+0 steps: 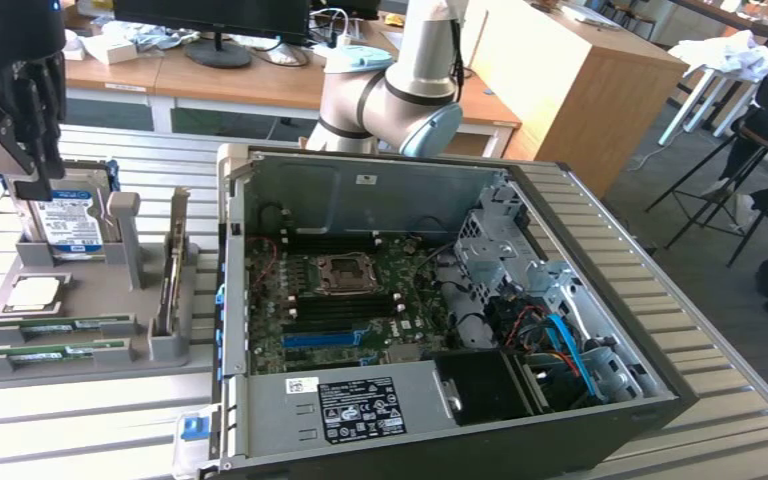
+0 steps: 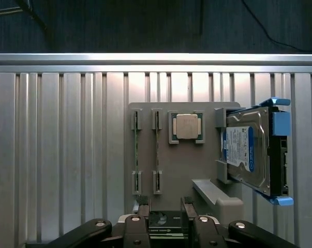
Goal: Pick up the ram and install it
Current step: 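Pick up the ram and move it above insertion slot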
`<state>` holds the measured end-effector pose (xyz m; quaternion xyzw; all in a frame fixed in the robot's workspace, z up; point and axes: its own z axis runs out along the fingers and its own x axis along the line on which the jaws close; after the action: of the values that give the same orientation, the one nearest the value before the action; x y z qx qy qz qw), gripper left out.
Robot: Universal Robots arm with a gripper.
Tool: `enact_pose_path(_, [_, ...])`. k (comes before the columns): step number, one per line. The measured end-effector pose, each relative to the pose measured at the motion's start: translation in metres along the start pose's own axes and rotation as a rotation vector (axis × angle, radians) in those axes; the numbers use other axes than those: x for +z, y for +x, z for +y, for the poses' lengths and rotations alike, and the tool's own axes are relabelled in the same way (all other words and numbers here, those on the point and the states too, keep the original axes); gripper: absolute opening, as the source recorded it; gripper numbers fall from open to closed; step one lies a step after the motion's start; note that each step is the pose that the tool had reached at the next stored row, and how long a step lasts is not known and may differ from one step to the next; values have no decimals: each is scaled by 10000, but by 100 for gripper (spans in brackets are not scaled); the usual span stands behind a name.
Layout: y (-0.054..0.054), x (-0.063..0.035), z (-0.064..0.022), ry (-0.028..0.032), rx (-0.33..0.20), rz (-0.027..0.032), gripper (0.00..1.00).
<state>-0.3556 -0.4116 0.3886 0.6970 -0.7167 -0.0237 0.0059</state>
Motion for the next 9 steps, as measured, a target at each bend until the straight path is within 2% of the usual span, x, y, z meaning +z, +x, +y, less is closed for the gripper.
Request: enact_pose_path(9, [2, 104, -4, 12, 1, -10, 37])
